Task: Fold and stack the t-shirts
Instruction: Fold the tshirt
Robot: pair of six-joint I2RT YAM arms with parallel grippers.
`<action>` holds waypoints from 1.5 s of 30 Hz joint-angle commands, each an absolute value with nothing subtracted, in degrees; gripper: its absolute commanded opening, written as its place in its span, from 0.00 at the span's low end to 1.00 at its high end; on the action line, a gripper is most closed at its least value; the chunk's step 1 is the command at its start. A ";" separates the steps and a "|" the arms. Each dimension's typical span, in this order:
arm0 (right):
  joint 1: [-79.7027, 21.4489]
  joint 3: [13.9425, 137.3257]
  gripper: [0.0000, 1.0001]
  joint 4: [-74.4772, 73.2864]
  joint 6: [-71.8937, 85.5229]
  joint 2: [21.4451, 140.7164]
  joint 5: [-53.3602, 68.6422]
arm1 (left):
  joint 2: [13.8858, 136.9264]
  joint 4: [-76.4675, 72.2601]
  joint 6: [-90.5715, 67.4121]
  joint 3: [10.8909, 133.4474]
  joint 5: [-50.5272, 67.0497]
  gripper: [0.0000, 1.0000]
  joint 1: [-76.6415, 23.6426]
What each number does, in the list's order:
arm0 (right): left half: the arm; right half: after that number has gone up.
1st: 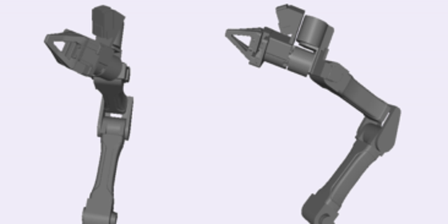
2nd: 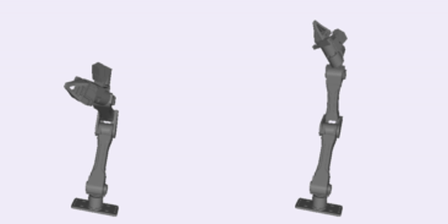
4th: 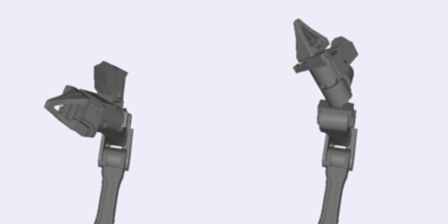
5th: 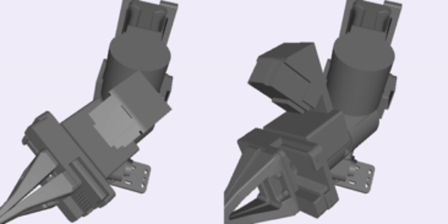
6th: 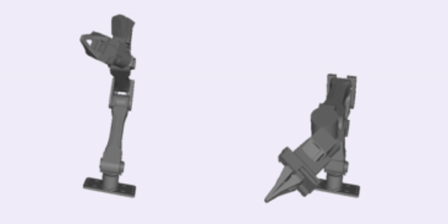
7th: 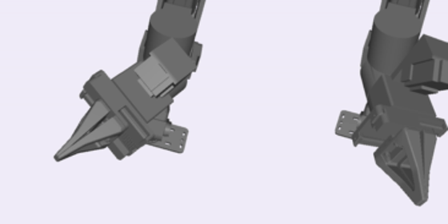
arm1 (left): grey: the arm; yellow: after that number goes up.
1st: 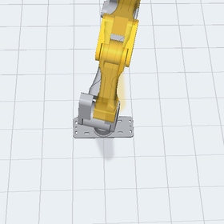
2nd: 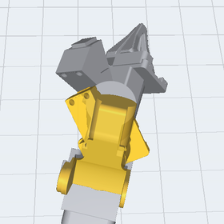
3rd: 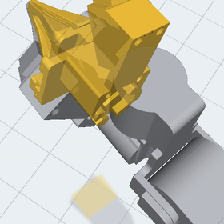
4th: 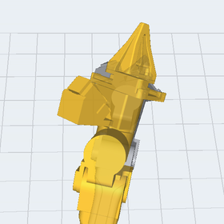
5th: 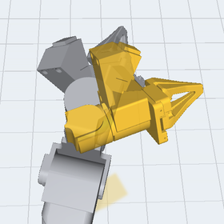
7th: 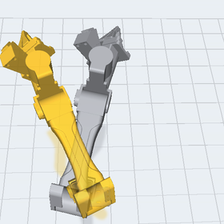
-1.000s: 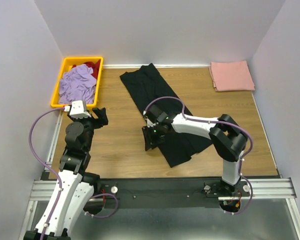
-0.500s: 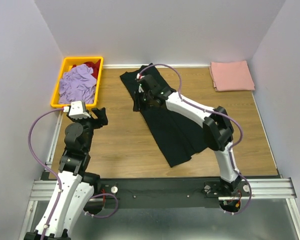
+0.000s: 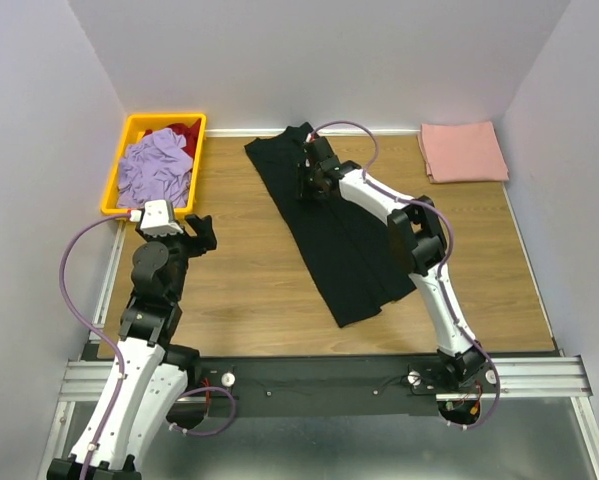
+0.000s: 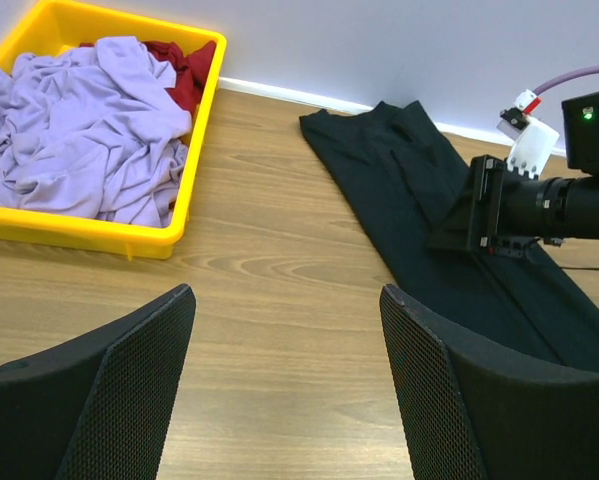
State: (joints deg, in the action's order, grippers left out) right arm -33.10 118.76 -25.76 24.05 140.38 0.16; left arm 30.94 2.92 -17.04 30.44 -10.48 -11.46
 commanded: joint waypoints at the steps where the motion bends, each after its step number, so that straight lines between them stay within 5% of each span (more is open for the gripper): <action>1: -30.59 118.92 0.52 -25.49 25.57 143.53 -5.00 | 31.20 2.99 -17.14 31.11 -10.90 0.82 -11.34; 11: -29.97 107.69 0.53 -25.40 21.27 129.31 2.89 | 31.20 2.81 -17.14 31.11 -10.64 0.82 -11.34; 19: -30.15 73.71 0.52 -26.72 22.85 105.42 5.53 | 30.59 2.81 -18.89 31.02 -11.69 0.82 -11.34; 27: -36.02 58.46 0.43 -32.95 25.22 95.37 7.82 | 31.72 3.08 -21.00 31.38 -13.09 0.82 -11.34; 36: -44.38 64.41 0.38 -33.31 30.23 107.30 6.94 | 33.04 4.74 -21.97 31.46 -15.11 0.82 -11.25; 45: -50.45 86.12 0.39 -33.75 31.99 123.12 12.48 | 36.30 6.42 -21.53 32.78 -13.62 0.82 -11.34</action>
